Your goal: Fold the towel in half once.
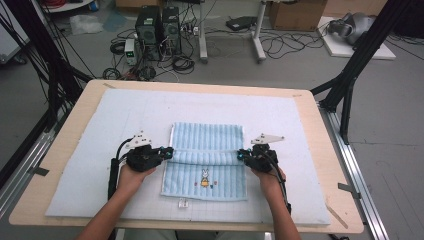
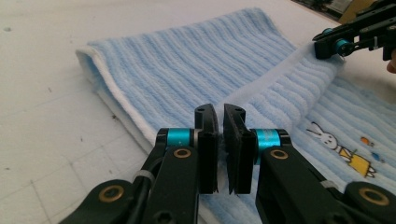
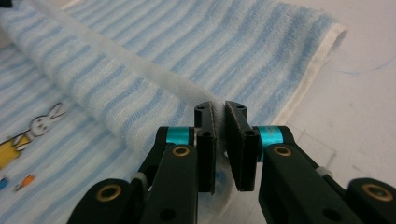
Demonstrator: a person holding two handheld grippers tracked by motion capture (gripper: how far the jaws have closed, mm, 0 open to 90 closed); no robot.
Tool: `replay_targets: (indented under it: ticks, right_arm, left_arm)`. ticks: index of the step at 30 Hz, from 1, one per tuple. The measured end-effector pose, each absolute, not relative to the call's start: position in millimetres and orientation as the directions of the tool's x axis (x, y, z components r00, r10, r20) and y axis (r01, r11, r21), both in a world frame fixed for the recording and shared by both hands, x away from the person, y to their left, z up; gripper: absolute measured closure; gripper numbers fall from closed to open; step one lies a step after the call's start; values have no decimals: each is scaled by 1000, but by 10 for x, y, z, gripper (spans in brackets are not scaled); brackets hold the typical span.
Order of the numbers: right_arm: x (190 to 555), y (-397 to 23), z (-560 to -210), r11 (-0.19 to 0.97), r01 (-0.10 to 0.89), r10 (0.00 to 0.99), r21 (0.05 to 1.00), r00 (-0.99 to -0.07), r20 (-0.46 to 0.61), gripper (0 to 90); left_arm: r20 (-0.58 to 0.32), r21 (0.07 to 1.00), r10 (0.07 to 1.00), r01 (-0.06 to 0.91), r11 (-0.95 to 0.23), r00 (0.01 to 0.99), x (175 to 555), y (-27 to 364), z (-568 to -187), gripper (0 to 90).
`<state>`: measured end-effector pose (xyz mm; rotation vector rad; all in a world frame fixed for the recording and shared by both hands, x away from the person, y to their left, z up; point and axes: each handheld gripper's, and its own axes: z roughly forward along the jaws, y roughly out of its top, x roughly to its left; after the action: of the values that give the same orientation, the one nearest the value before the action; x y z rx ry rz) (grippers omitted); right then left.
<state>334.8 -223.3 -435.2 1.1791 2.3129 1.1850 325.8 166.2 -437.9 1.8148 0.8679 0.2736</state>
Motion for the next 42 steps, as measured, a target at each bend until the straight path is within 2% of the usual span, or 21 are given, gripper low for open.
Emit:
replay_targets:
  ticks: [8, 22, 29, 37, 39, 42]
  right_arm:
    - [3022, -2319, -4304, 287, 488, 748, 824, -652, 126, 826]
    - [2482, -2316, -4272, 316, 451, 713, 835, -694, 105, 825]
    - [2375, -2303, -4300, 333, 451, 710, 828, -698, 94, 825]
    - [2376, -2309, -4357, 353, 468, 709, 811, -699, 95, 820]
    - [2377, -2315, -4365, 356, 474, 702, 805, -705, 105, 793]
    - [2384, -2341, -4338, 324, 479, 691, 816, -708, 141, 650]
  left_arm:
    - [-195, 895, 648, 404, -190, 736, 3026, 1701, -4332, 838]
    - [-172, 901, 633, 381, -209, 755, 2616, 1776, -4372, 835]
    - [-172, 895, 623, 385, -224, 763, 2451, 1788, -4418, 833]
    - [-206, 887, 628, 414, -203, 751, 2460, 1807, -4445, 793]
    - [-218, 889, 636, 420, -184, 740, 2473, 1830, -4435, 729]
    - [-228, 893, 650, 422, -157, 725, 2496, 1865, -4423, 684]
